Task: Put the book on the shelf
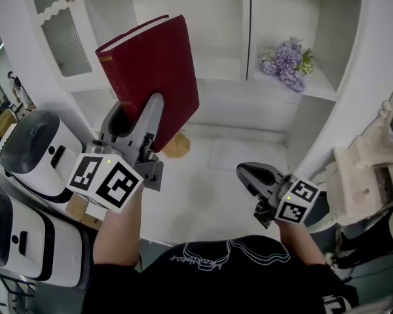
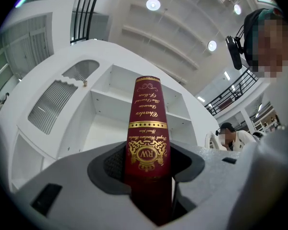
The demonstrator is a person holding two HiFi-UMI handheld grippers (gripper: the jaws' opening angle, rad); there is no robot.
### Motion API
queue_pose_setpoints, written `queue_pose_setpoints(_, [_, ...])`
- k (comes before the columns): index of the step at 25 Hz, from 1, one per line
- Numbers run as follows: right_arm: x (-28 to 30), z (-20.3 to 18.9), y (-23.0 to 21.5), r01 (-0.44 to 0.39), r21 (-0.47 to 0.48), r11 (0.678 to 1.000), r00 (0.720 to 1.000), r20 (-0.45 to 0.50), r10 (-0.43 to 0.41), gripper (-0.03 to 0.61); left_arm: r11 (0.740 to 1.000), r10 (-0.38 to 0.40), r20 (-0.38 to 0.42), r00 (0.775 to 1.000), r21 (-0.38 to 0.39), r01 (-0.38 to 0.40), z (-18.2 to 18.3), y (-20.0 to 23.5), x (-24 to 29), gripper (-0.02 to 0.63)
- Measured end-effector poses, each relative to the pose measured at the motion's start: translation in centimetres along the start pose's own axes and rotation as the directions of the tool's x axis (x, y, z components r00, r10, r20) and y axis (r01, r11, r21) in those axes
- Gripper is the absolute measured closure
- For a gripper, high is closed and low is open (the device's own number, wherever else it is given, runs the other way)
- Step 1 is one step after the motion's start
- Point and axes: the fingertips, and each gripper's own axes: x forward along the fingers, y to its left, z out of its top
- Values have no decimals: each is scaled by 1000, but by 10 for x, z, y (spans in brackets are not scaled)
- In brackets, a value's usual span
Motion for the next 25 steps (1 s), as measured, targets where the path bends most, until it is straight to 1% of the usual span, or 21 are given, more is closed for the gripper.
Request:
queue_pose_setpoints(4, [2,0,-8,22,8,1000,1000,6,-22,572,999,12,18,1000,30,-13,12,10,15,400])
queue_pose_setpoints(9, [10,-7,-18,40,19,999,999,-8,-40,572,998,22,21,1000,53,-23,16,27,34,400])
queue_pose_setpoints(15, [10,-17,-28,73,29,997,997,-27,-72,572,998,29,23,999,51,-30,14,49,61,400])
queue_pose_setpoints(19, [7,-22,-38,100,38,994,995,-32,-99,572,997,55,13,998,60,-56,10,65,82,400])
queue_pose_setpoints(22, [4,-25,-46,120,49,992,992,-36,-118,572,997,69,8,998,43,-70,7,75,96,400])
queue_pose_setpoints(25, [7,-25,-50,121,50,991,992,-45,-119,572,995,84,12,996,50,-85,5,83,109,400])
